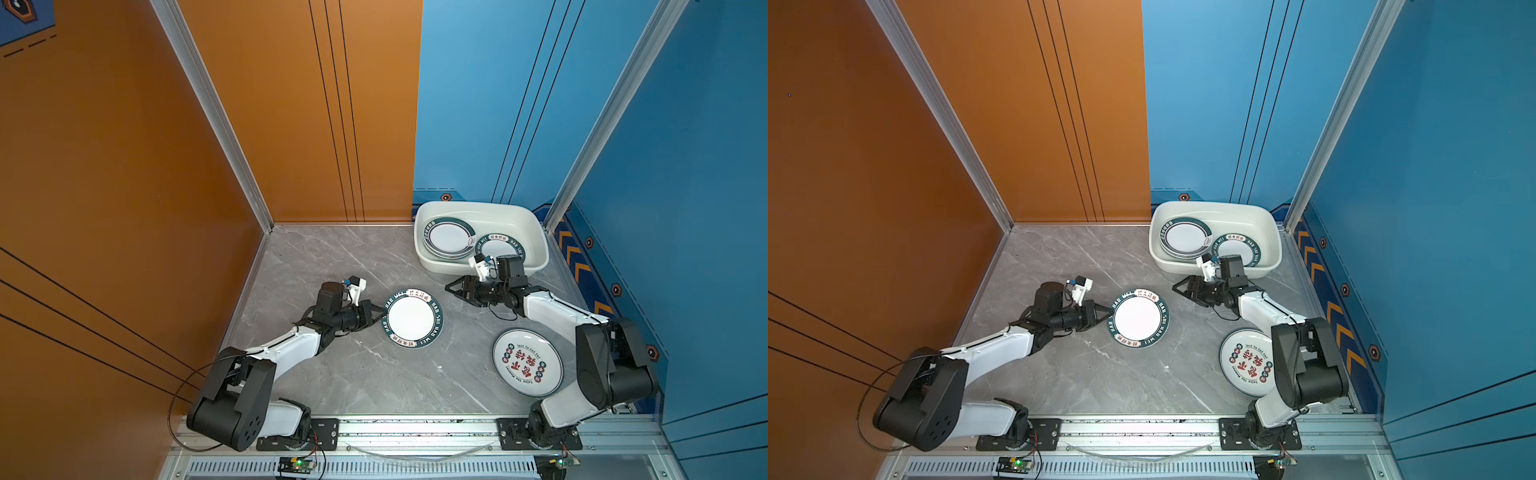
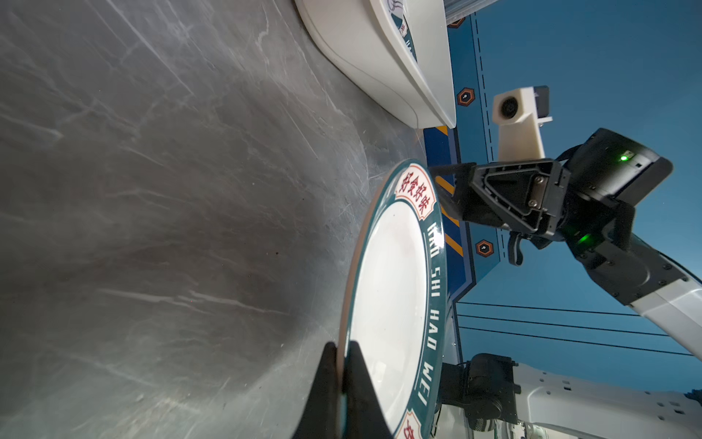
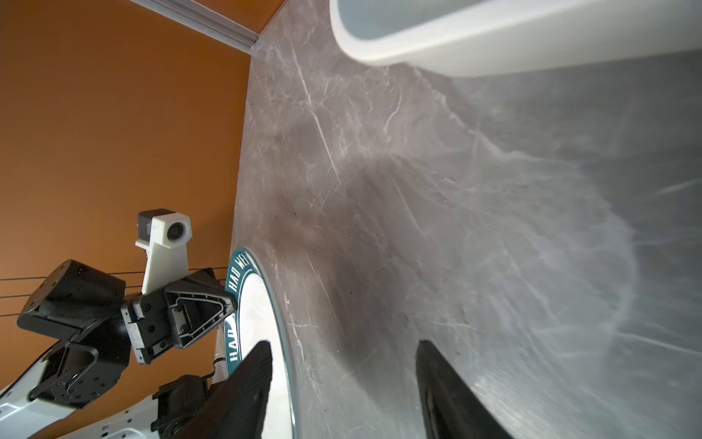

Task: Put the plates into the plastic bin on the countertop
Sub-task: 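Push the 'HAO SHI HAO WEI' plate with the left gripper toward the right gripper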

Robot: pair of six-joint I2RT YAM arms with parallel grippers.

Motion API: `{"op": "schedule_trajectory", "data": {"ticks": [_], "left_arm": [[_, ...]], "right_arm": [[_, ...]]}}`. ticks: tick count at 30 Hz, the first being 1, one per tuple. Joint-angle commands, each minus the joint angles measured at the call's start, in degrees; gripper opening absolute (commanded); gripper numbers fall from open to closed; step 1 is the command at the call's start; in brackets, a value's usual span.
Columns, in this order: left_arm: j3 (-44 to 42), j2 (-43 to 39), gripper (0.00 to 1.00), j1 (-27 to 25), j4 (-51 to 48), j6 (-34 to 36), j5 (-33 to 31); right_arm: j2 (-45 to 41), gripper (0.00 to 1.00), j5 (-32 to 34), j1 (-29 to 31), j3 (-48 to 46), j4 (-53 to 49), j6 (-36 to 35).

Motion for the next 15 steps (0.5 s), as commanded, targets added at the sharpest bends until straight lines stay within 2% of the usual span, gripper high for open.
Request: {"op": "schedule_trajectory", "data": {"ticks": [1, 8, 15], "left_arm": [[2.6, -1.5, 0.0, 1.4, -4.2, 2.2, 3.1], [3.9, -1.0, 0.0, 2.8, -6.0, 3.4, 3.5], [5.0, 0.0, 0.0, 3.8, -5.7, 3.4, 3.9]], "right_arm": [[1.3, 0.63, -4.1, 1.9, -1.4, 9.2, 3.7], [3.4, 0.62, -5.3, 5.2, -1.5, 15.9, 7.7], [5.3, 0.59, -5.7, 7.0, -1.2, 15.4, 8.1]]}}
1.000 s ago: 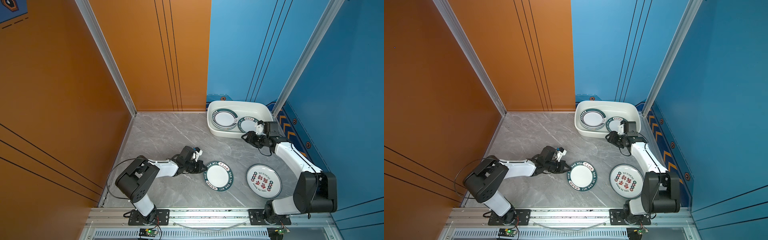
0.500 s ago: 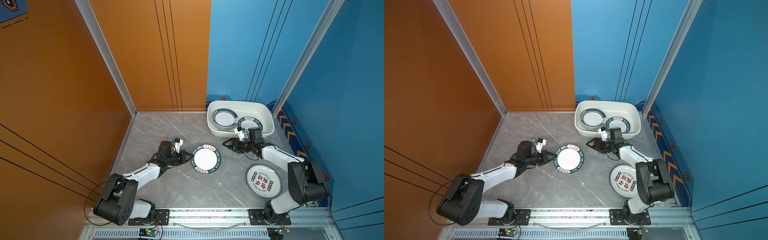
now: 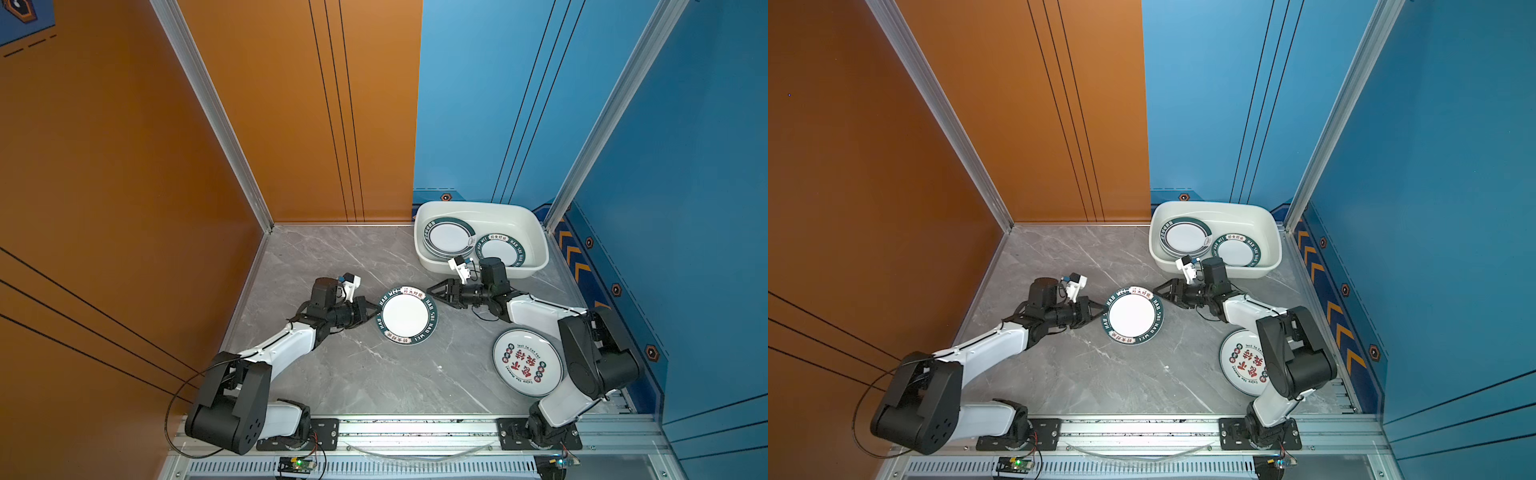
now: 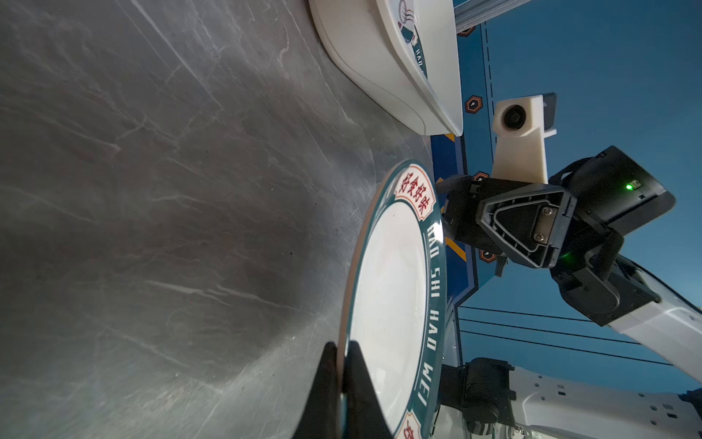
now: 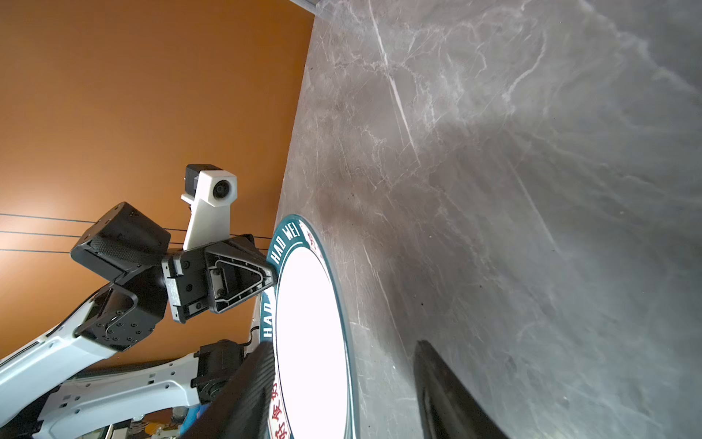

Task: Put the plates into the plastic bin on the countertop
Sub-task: 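Grip and tilt up the plate's edge with the right gripper while the left steadies it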

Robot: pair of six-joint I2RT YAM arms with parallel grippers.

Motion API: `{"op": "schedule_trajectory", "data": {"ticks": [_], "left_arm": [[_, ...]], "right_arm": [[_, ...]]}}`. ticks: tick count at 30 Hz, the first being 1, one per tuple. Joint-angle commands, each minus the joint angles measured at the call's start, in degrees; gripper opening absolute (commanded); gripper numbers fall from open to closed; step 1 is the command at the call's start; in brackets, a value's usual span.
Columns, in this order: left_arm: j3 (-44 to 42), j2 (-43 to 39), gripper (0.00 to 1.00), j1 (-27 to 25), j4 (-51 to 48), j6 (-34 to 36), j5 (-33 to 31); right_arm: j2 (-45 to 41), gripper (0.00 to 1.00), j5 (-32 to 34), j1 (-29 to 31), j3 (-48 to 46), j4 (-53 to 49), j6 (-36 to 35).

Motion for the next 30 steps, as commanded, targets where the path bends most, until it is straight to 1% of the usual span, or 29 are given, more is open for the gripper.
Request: {"op": "schedule_trajectory", "data": {"ticks": [1, 6, 14, 17, 19, 21, 26, 29, 30], "left_arm": [[2.9, 0.5, 0.0, 0.7, 0.5, 1.1, 2.7], [3.9, 1.0, 0.0, 1.0, 0.4, 1.1, 3.0], [5.1, 2.8, 0.0, 1.2, -0.4, 1.9, 2.0], [5.6, 3.4, 0.0, 1.2, -1.1, 2.3, 1.6], [6.0, 3.6, 0.0, 1.2, -1.9, 2.8, 1.2], [6.5, 3.5, 0.0, 1.1, -3.2, 3.6, 0.5], [7.7, 3.2, 0.0, 0.7, -6.4, 5.5, -1.3], [7.8, 3.1, 0.0, 0.7, -7.4, 6.2, -1.8], [7.9, 2.9, 0.05, 0.7, -7.6, 6.3, -2.0]], "right_arm": [[1.8, 0.58, -1.6, 0.5, 0.0, 1.3, 1.0], [3.8, 0.52, -3.6, 1.7, 0.4, 0.9, 0.9], [5.2, 0.3, -5.3, 3.6, 1.8, -0.4, 0.2], [5.7, 0.21, -5.5, 4.2, 2.1, -0.7, 0.1], [6.0, 0.14, -5.6, 4.5, 2.6, -0.8, 0.1], [6.2, 0.09, -5.5, 4.6, 3.0, -1.0, 0.2], [6.2, 0.0, -5.5, 4.6, 4.3, -2.6, 0.0], [5.9, 0.0, -4.9, 4.5, 5.8, -5.5, -0.8], [5.7, 0.0, -4.5, 4.4, 6.4, -6.7, -1.2]]}}
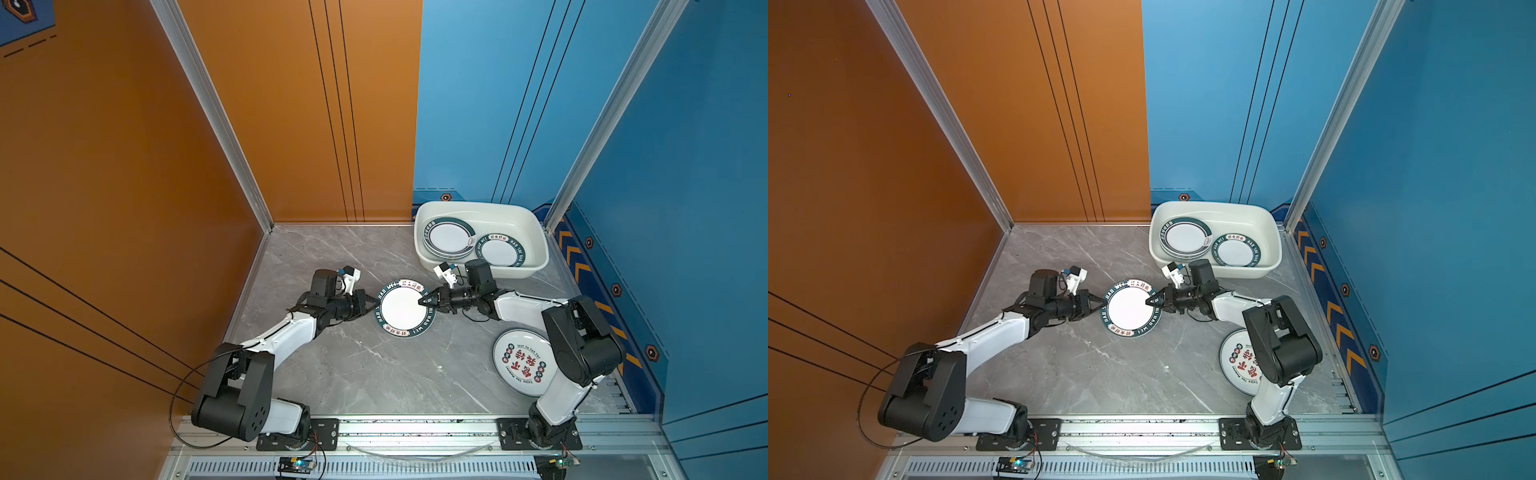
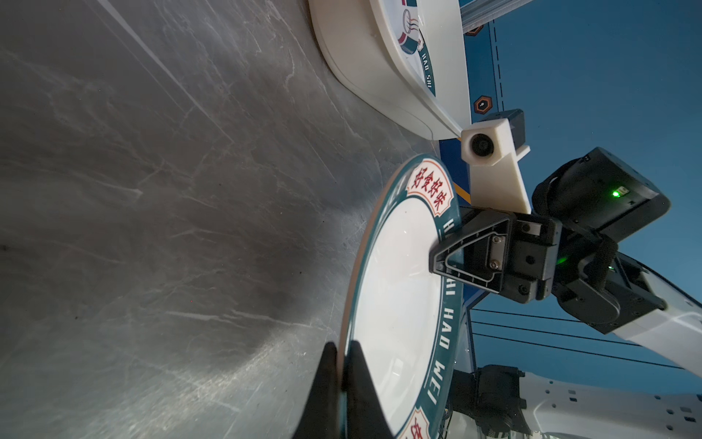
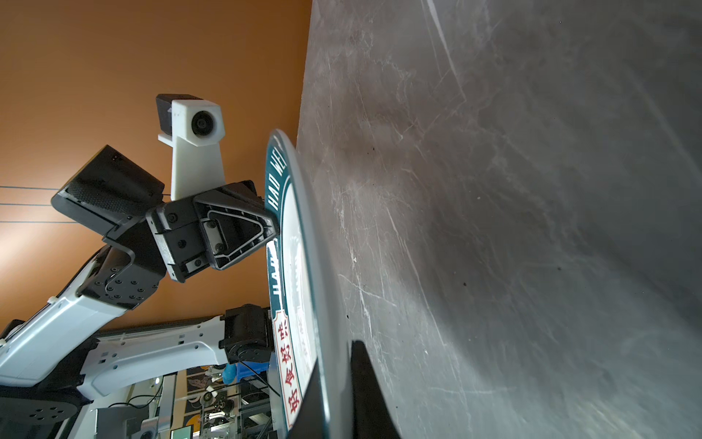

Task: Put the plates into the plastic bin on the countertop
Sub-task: 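Grip and tilt up the plate's edge with the right gripper while the left steadies it, then carry the plate into the bin with the right gripper while the left withdraws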

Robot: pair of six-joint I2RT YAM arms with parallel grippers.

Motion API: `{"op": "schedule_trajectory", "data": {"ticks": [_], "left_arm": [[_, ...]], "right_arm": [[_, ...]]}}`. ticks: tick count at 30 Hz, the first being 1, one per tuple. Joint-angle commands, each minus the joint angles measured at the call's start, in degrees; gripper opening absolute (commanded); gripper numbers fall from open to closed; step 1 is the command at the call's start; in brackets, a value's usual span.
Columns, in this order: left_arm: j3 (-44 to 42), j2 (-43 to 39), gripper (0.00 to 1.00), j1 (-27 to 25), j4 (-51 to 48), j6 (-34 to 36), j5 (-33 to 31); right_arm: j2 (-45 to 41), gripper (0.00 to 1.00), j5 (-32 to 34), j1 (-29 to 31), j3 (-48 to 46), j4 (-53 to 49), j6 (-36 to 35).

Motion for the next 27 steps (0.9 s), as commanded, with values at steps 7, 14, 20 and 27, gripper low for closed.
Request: {"op": "schedule_trajectory", "data": {"ticks": [7, 14, 20, 27], "left_arm": [[0.4, -3.5, 0.57, -0.4, -3.1, 1.9, -4.8], [-2.4, -7.9, 0.98, 0.1, -3.7, 1.9, -7.9], [-5.1, -11.6, 0.98, 0.3, -2.4, 0.5, -9.5], [-6.6, -13.2, 0.98, -1.7, -1.7, 0.5, -9.8]], "right_arm": [[-1.6, 0.0, 3.5, -1.7, 9.4, -14.7, -6.6], [-2.6, 0.0, 6.6, -6.1, 17.9, -25.0, -8.9], [-3.3, 0.0, 11.9, -11.5, 24.4, -31.8, -9.7], [-2.2, 0.0, 22.4, -19.5, 31.9, -37.6, -9.1]]}}
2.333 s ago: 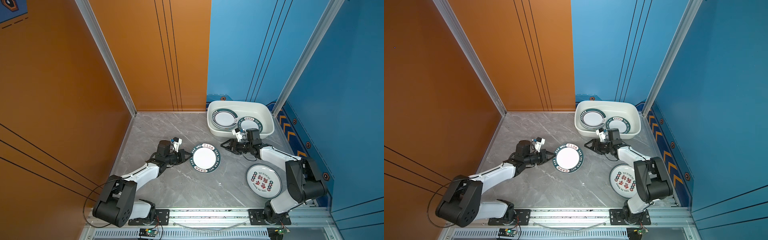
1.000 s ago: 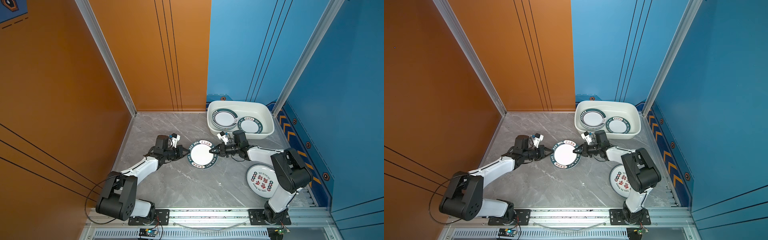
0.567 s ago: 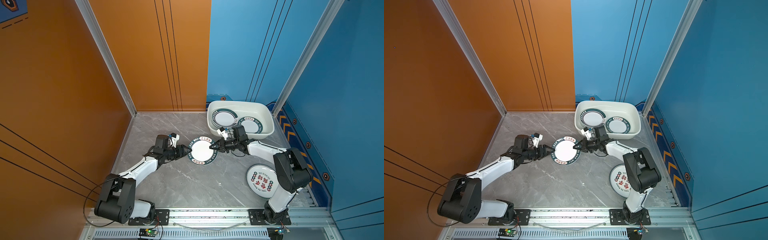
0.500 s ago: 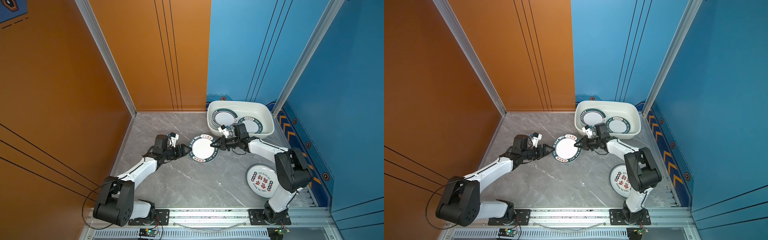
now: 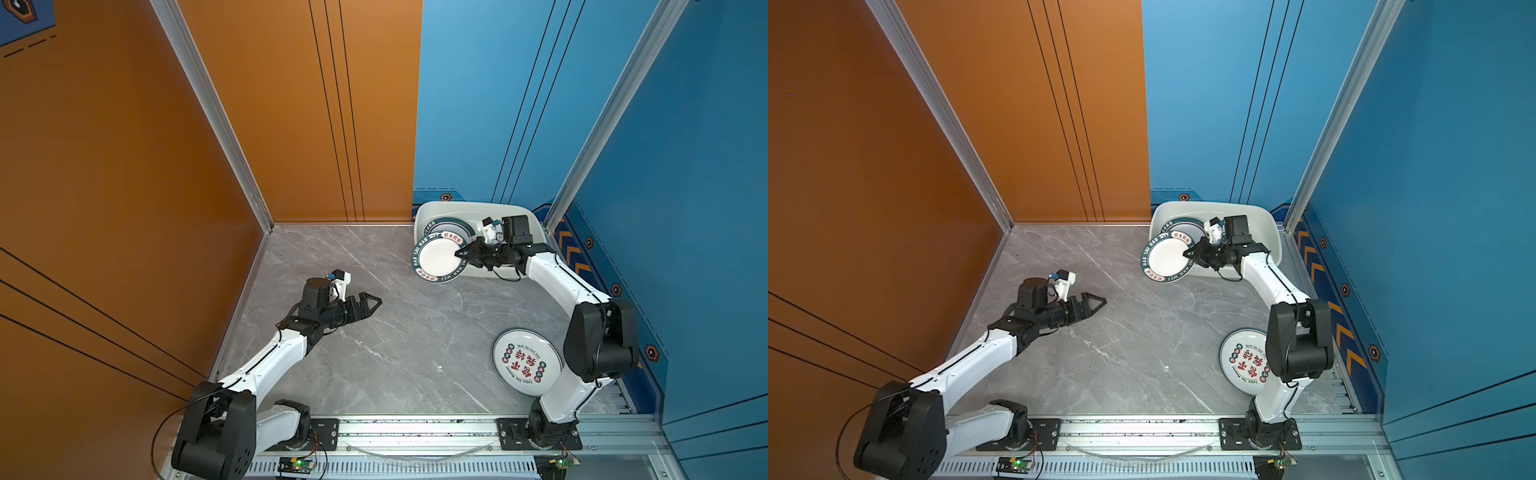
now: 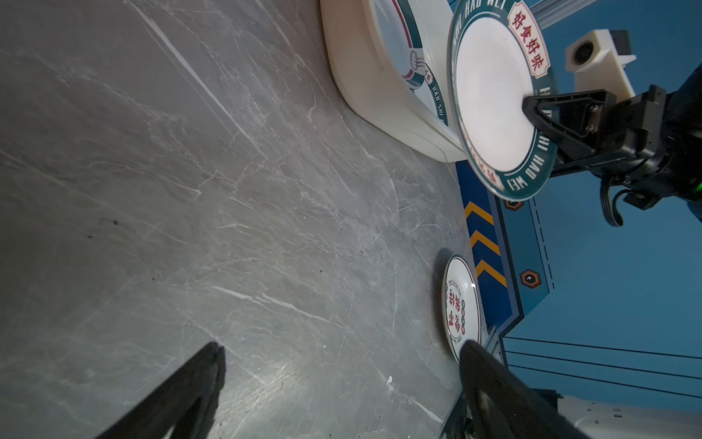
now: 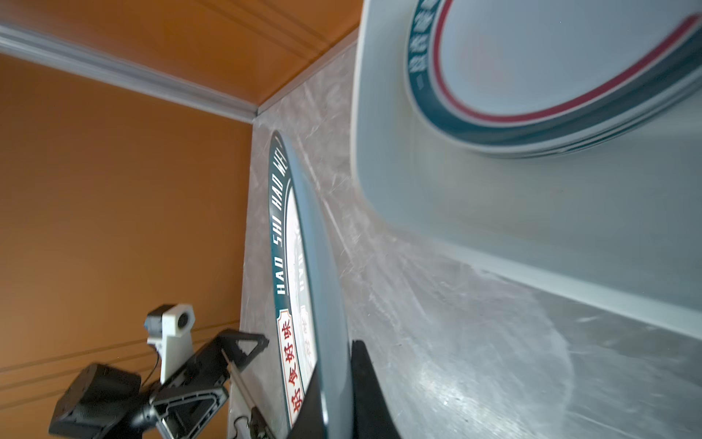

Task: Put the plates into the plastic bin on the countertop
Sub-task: 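Carry the plate into the bin with the right gripper while the left withdraws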

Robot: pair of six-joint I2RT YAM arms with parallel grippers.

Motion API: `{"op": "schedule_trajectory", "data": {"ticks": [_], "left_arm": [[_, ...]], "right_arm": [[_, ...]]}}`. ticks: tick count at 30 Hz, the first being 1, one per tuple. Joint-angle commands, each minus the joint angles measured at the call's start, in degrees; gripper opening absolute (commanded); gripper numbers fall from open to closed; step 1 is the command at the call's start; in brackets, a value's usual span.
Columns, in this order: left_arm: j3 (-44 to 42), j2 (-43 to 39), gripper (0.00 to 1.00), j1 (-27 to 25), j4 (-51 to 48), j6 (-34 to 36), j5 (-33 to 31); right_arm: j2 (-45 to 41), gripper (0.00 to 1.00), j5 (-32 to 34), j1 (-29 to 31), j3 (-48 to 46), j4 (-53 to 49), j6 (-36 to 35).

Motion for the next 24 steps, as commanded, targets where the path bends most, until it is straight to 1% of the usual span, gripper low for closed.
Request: {"op": "schedule_trajectory", "data": {"ticks": [1, 6, 11, 14, 20, 24], "left_arm": [[-0.8, -0.8, 0.98, -1.9, 0.6, -0.3, -1.7], [0.2, 0.8, 0.98, -7.4, 0.6, -0.4, -4.8], [2.2, 4.6, 0.98, -12.6, 1.4, 0.4, -6.0], [2.5, 6.5, 0.98, -14.6, 2.9, 0.0, -6.0], [2.8, 9.4, 0.98, -17.0, 5.1, -0.6, -6.0], [3.3, 11.0, 0.98, -18.4, 5.9, -0.7, -6.0]], "right_arm": [[-1.4, 0.0, 6.1, -3.4, 3.5, -3.4, 0.3], [-0.9, 0.0, 13.8, -7.8, 5.1, -3.9, 1.4], [1.1, 0.0, 18.1, -11.5, 7.1, -4.6, 2.1], [2.8, 0.0, 20.2, -13.2, 9.0, -5.6, 2.1], [5.9, 0.0, 23.9, -16.3, 11.5, -6.2, 2.9], [9.1, 0.0, 24.1, -17.6, 12.9, -6.4, 3.5]]}}
